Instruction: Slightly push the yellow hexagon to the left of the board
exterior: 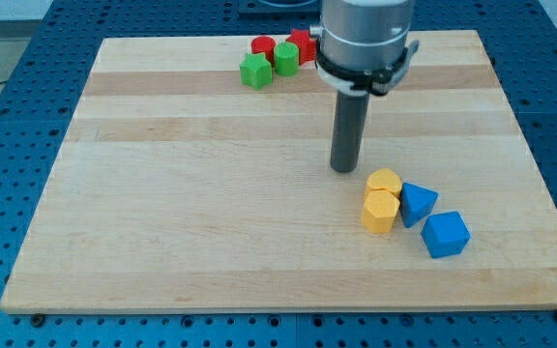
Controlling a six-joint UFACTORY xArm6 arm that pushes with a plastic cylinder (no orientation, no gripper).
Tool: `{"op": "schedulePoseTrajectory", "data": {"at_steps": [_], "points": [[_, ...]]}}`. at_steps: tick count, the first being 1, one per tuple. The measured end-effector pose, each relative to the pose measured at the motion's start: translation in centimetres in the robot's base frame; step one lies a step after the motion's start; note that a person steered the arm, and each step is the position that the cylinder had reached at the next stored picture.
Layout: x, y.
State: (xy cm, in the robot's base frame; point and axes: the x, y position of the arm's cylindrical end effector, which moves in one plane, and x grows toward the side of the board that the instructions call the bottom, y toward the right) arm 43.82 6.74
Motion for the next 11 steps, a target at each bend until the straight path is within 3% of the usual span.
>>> {"op": "schedulePoseTrajectory", "data": {"at_steps": [1,2,3,4,5,6,9,11], "points": [[-4.3,4.2],[-12.8,5.1],[-20.2,4.8],[-24.3,1.7],[-23.7,-4.1],[-21.5,-5.8],[-18.6,-3.1],[-18.3,-11.4]]}}
